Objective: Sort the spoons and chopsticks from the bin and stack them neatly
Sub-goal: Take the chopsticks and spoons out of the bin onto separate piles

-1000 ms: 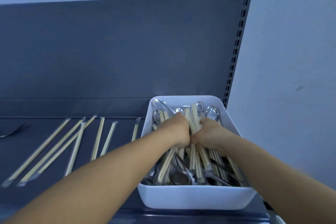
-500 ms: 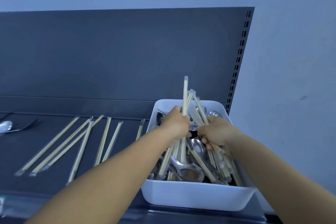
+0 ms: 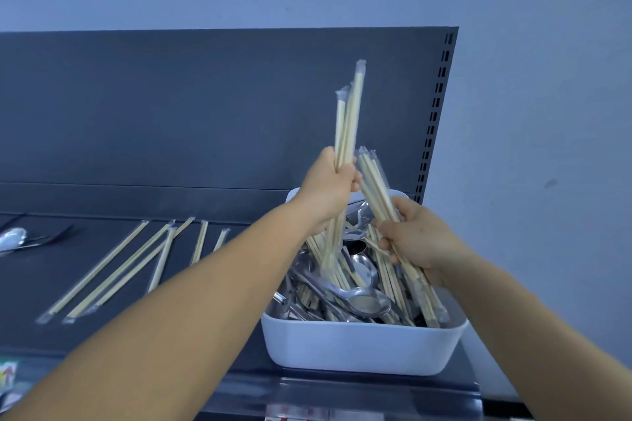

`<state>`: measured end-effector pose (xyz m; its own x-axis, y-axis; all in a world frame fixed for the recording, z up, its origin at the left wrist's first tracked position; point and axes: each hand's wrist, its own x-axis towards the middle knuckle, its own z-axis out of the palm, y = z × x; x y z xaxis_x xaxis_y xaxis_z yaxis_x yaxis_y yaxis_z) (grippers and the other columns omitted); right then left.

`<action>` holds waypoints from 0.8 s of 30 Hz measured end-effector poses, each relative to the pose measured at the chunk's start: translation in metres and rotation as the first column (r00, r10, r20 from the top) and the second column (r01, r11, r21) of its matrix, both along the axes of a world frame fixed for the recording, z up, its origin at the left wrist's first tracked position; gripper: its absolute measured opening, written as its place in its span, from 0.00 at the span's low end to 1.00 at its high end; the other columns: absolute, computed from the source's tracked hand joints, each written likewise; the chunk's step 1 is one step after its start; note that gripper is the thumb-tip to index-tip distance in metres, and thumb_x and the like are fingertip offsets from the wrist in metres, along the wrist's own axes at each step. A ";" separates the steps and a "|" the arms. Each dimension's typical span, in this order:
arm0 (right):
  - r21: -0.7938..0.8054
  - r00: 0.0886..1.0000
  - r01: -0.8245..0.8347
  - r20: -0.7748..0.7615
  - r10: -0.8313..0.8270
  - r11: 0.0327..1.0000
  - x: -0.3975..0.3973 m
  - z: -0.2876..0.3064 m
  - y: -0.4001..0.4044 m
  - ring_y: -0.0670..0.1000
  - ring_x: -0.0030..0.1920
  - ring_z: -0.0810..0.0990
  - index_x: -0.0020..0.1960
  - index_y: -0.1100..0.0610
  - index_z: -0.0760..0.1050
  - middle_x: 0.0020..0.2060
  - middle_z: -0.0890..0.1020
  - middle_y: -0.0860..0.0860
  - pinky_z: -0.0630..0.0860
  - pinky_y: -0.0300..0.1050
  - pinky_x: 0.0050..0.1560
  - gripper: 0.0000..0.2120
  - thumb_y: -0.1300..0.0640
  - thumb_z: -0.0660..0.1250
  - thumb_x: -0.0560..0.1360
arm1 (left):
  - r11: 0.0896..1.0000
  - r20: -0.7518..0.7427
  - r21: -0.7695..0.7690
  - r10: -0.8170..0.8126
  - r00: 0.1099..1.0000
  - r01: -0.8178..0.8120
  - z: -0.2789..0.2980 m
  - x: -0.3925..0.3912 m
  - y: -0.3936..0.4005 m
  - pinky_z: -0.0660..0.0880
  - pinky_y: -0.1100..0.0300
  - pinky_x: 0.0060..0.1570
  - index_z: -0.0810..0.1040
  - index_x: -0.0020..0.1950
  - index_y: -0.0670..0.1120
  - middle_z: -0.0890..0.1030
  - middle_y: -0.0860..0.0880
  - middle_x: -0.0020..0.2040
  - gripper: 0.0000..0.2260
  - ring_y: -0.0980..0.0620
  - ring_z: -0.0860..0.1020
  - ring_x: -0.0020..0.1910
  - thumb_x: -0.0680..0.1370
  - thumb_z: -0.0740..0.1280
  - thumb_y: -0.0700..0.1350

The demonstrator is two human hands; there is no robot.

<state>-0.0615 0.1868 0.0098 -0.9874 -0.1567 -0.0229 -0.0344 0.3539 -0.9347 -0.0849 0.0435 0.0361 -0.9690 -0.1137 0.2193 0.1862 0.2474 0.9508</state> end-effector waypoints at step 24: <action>0.267 0.987 -0.148 0.103 0.124 0.952 0.019 -0.012 -0.261 0.54 0.35 0.72 0.56 0.58 0.69 0.41 0.74 0.57 0.67 0.39 0.31 0.14 0.67 0.55 0.73 | 0.881 0.367 -0.433 0.365 0.856 -0.190 -0.036 0.060 -0.261 0.77 0.51 0.50 0.73 0.55 0.39 0.78 0.39 0.51 0.12 0.41 0.79 0.50 0.73 0.61 0.32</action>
<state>-0.0429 -0.0745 -0.0023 -0.9497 -0.2657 -0.1655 -0.0257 0.5931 -0.8048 -0.0247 -0.2170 0.0004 -0.9131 -0.3879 -0.1257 -0.3454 0.5722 0.7438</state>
